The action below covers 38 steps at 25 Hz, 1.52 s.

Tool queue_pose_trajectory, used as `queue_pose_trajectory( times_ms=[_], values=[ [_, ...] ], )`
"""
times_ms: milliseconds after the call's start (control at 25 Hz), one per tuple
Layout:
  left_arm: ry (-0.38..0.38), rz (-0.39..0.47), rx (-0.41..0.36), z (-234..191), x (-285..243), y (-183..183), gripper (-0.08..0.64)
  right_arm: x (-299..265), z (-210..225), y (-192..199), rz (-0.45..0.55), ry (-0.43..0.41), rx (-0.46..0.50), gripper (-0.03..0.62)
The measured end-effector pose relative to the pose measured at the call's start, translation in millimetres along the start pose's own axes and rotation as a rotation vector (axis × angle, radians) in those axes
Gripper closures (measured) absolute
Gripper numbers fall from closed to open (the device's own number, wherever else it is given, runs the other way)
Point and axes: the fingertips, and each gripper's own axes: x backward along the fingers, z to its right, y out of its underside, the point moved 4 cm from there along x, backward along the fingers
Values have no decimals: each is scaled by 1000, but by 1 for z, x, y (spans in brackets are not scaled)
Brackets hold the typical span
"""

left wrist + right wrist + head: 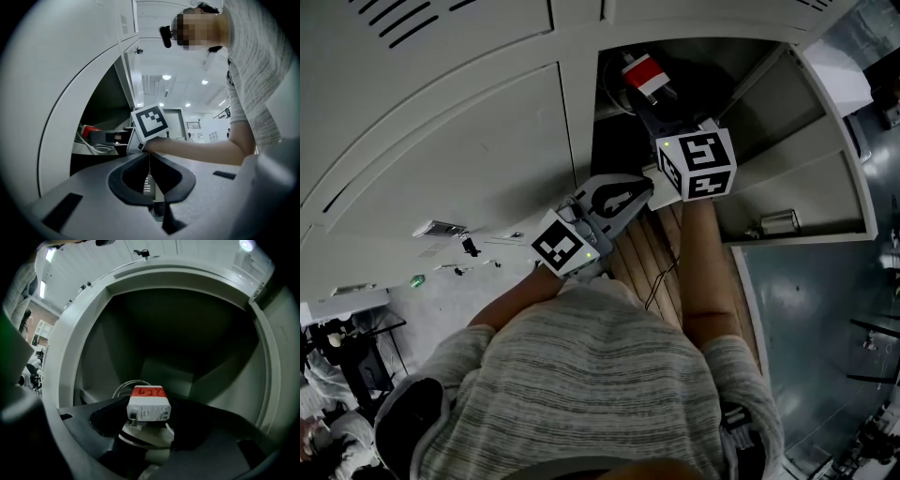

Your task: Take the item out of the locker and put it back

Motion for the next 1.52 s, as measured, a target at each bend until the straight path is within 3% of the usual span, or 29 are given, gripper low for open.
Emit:
queue_pose_trajectory(
  times_ms=[320, 960, 1320, 1400, 1520],
  values=[
    [-8, 11, -1, 1, 2, -1, 548, -9, -2, 7, -93, -33, -45, 310],
    [-14, 21, 23, 1, 7, -6, 548, 65, -13, -24, 162, 17, -102, 310],
    [14, 14, 22, 6, 8, -5, 548, 121, -44, 3, 187, 59, -137, 313],
    [18, 11, 29, 9, 9, -5, 548, 135, -50, 8, 205, 75, -140, 336],
    [29, 2, 31, 13, 9, -4, 548, 155, -57, 12, 242, 113, -135, 436]
  ],
)
